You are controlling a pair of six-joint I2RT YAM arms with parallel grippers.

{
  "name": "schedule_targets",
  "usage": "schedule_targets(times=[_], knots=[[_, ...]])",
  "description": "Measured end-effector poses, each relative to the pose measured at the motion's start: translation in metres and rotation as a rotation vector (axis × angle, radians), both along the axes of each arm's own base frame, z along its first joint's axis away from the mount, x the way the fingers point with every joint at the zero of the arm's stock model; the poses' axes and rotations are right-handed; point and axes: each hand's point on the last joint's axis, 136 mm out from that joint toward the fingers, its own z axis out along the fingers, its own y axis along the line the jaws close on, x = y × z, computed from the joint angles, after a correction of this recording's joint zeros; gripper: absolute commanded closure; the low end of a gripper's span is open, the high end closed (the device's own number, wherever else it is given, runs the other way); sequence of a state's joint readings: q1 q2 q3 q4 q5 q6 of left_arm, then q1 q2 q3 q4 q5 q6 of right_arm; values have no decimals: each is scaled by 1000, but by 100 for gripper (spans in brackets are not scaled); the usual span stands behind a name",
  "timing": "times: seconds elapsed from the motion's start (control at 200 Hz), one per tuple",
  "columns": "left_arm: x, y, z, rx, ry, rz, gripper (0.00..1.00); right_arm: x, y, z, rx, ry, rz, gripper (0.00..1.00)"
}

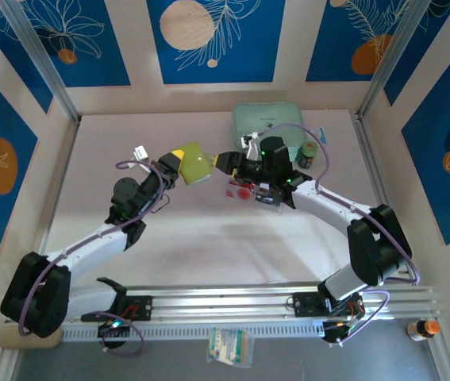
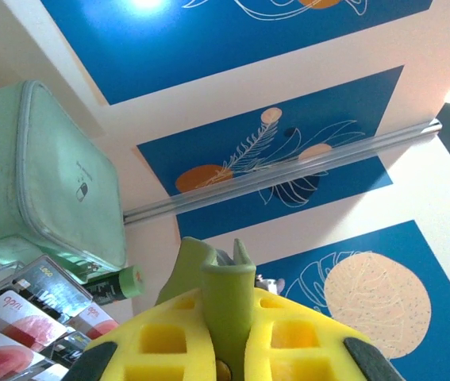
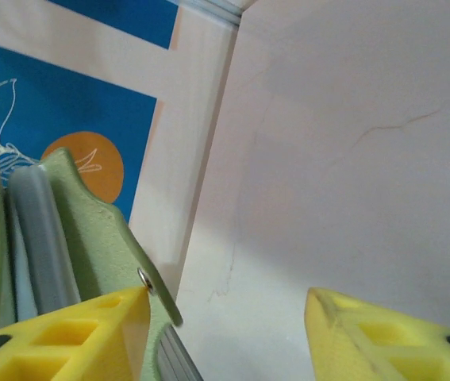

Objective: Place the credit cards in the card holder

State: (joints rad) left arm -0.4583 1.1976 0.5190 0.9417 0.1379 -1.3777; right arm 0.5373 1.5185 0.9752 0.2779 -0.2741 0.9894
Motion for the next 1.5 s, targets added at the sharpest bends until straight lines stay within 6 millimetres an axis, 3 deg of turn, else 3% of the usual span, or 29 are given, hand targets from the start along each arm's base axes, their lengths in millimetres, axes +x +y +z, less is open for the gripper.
schedule_targets(times=[0.78,1.16,1.5], knots=[[7,-2,13,-107,-29,-10,100,-14,15,42,291,30,91,56],[5,-2,20,-119,-53,-13,100,-17,20,44,345,54,116,69],[6,-2,21,-121,-56,-10,100,-20,21,46,377,63,131,70]])
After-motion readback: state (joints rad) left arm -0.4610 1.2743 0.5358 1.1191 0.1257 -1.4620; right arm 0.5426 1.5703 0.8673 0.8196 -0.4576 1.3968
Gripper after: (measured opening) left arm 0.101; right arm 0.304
